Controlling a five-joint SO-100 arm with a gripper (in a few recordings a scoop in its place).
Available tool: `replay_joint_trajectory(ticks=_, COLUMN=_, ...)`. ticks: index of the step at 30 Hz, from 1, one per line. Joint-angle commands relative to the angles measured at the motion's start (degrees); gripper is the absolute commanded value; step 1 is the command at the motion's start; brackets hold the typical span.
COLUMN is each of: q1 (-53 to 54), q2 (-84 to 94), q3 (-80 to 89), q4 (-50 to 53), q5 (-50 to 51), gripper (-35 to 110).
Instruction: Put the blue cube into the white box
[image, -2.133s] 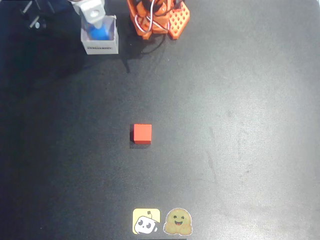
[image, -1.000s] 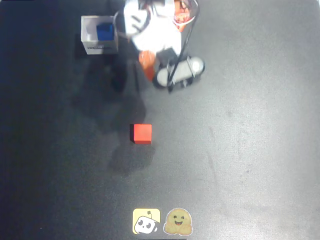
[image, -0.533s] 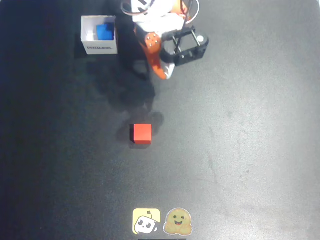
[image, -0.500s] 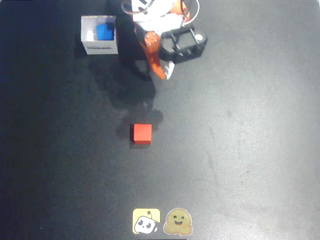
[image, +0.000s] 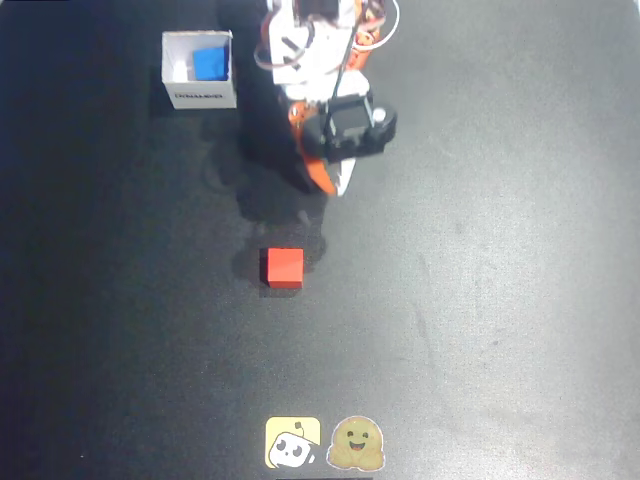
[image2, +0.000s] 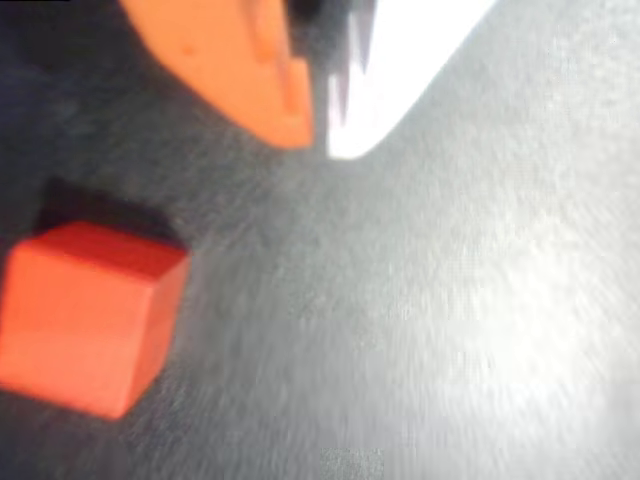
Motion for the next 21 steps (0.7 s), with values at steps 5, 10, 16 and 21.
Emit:
replay_joint_trajectory(ticks=5, q1=2.1, q2=0.4, q3=0.0, q4=0.1, q5=0.5, gripper=0)
replay_joint_trajectory(ticks=10, q1=3.5, q2=0.4, q3=0.0, q4=5.0, q5=0.5, gripper=0)
replay_joint_trajectory(ticks=16, q1=3.6, q2=0.4, q3=0.0, q4=11.3, q5=0.5, gripper=0)
replay_joint_trajectory(ticks=21, q1=3.6, q2=0.4, q3=0.1, q4=18.3, q5=0.5, gripper=0)
